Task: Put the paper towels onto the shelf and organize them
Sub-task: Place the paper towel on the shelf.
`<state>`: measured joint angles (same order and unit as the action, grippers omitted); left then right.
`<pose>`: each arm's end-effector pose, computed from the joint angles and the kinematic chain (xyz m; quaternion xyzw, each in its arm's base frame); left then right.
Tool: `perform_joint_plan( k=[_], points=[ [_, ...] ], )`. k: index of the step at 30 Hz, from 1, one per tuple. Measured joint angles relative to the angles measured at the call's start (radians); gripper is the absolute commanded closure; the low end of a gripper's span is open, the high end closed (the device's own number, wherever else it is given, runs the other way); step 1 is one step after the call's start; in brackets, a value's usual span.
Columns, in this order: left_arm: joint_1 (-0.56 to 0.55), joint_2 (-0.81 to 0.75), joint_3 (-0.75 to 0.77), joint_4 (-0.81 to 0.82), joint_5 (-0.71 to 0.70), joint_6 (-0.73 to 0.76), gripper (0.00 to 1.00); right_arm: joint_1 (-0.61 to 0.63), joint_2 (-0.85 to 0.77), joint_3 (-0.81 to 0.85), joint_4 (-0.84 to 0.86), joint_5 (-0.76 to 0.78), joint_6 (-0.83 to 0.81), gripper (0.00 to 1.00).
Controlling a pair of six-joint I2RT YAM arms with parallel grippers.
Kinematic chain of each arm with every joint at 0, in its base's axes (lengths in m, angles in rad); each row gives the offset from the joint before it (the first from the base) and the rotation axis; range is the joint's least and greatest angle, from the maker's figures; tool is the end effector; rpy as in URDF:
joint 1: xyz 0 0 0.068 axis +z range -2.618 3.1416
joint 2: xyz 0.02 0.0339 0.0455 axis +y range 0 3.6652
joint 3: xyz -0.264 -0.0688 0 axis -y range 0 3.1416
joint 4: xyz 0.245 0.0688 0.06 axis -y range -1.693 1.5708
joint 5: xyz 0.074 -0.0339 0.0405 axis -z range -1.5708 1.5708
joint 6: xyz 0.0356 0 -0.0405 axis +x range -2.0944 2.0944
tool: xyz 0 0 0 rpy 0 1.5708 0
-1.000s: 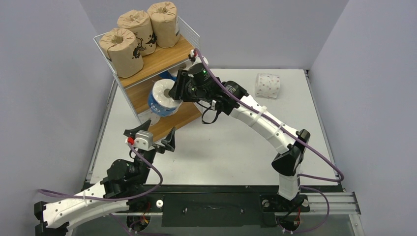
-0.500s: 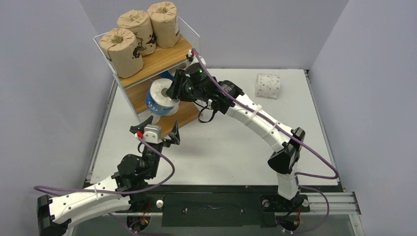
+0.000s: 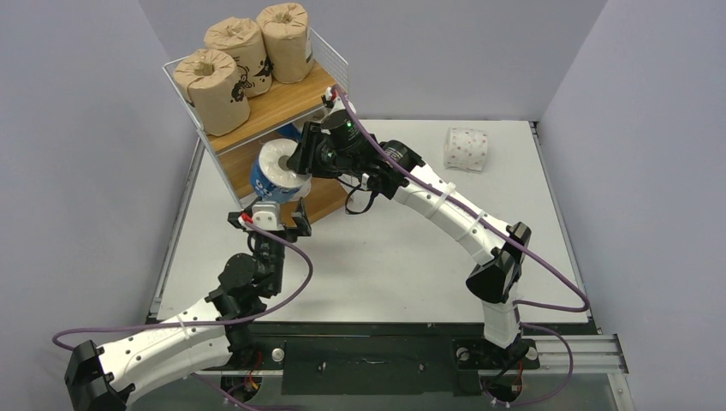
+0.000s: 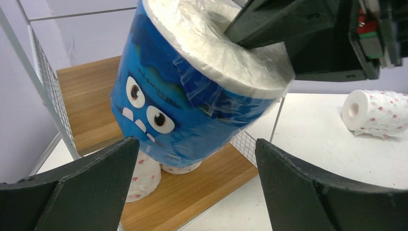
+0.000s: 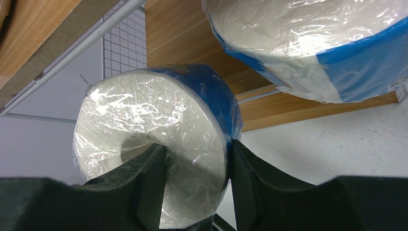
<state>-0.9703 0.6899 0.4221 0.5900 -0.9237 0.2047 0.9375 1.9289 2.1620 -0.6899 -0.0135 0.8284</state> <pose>0.1133 -0.1152 0.3048 -0.0109 0.6359 -0.0297 0.7711 0.2573 0.3513 0.4274 -0.0498 0.8474 0.4121 0.3312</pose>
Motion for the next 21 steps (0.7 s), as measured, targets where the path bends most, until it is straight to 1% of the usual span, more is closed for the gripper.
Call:
perform_joint_plan(
  k=[11,17,21],
  points=[
    [0.074,0.026,0.024,-0.007,0.022,-0.077,0.13,0.0,0.0,0.005,0.018,-0.019,0.012,0.47],
    [0.106,0.039,0.03,-0.013,0.035,-0.101,0.13,-0.001,0.0,0.015,0.051,-0.039,0.029,0.47],
    [0.128,0.043,0.035,-0.018,0.043,-0.116,0.16,-0.001,0.0,0.016,0.063,-0.048,0.039,0.46]
  ],
)
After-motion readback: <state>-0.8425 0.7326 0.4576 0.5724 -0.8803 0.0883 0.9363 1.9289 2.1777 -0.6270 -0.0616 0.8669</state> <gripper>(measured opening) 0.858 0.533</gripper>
